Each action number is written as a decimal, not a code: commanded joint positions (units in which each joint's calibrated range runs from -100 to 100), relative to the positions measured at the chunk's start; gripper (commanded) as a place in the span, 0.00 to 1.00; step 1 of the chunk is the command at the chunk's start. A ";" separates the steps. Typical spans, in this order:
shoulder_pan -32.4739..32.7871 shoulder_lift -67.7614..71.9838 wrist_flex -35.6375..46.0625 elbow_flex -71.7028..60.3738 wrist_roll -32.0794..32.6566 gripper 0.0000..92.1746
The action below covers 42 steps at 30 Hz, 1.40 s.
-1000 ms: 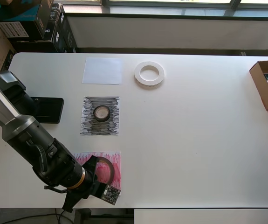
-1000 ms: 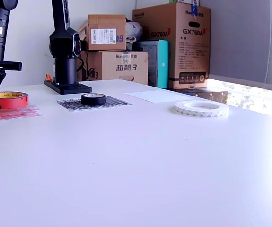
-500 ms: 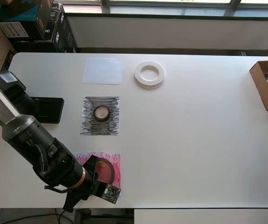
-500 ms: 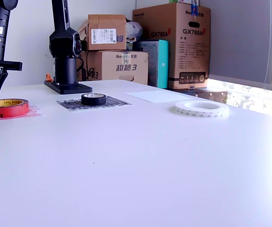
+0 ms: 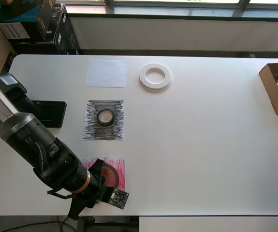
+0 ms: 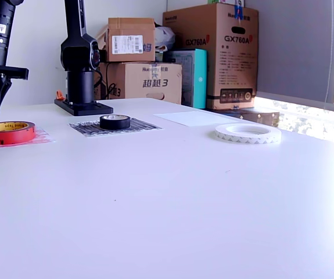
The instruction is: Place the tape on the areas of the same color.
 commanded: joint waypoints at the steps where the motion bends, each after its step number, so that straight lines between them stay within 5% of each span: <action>1: 0.11 -7.72 0.20 0.84 -0.02 0.44; 7: 1.77 -15.11 0.28 -0.35 -0.10 0.44; 14: 11.32 -16.61 0.28 -0.71 0.80 0.44; 33: 39.89 -16.23 3.85 -6.25 19.05 0.44; 42: 46.99 -9.68 3.93 -10.89 27.24 0.44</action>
